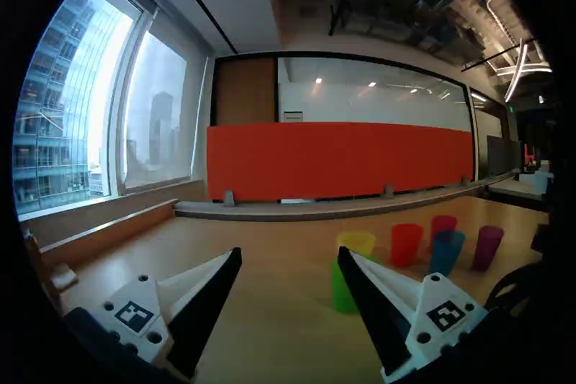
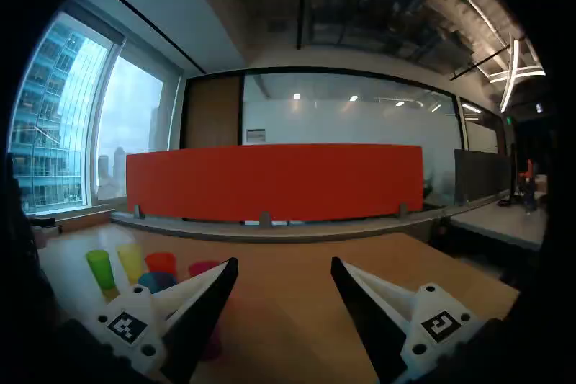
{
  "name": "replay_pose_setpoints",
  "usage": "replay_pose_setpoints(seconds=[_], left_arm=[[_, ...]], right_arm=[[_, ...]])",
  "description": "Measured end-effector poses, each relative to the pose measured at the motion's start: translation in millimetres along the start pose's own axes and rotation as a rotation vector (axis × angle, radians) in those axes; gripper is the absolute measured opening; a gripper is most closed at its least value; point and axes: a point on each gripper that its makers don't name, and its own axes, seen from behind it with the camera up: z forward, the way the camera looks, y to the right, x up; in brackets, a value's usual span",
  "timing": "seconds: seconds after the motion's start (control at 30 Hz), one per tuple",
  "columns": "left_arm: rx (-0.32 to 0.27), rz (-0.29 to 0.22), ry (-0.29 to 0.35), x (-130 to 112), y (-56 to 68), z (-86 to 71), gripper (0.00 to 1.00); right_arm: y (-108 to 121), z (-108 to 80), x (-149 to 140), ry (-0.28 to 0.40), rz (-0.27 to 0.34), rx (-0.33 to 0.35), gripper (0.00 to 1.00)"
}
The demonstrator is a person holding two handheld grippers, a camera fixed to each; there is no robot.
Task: Pour water
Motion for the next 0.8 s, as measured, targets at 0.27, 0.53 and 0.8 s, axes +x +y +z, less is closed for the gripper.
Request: replay_pose_setpoints(seconds=[0.27,0.53,0.8], left_arm=[[-0.011,-0.026,0.014,49.7,-0.4,4.8,1.00],[-0.045,-0.062,-0.003,89.3,1.9,9.2,1.00],[-0.054,-0.043,-0.002,128.7,-3.1,10.0,1.00]], right_arm=[[-5.3,2.1,26.1,-0.020,-0.011,0.013,1.00],[-9.6,5.7,50.2,-0.039,0.006,0.027,1.00],[-13.6,11.3,79.1,-0.056,0.025,0.049,1.00]])
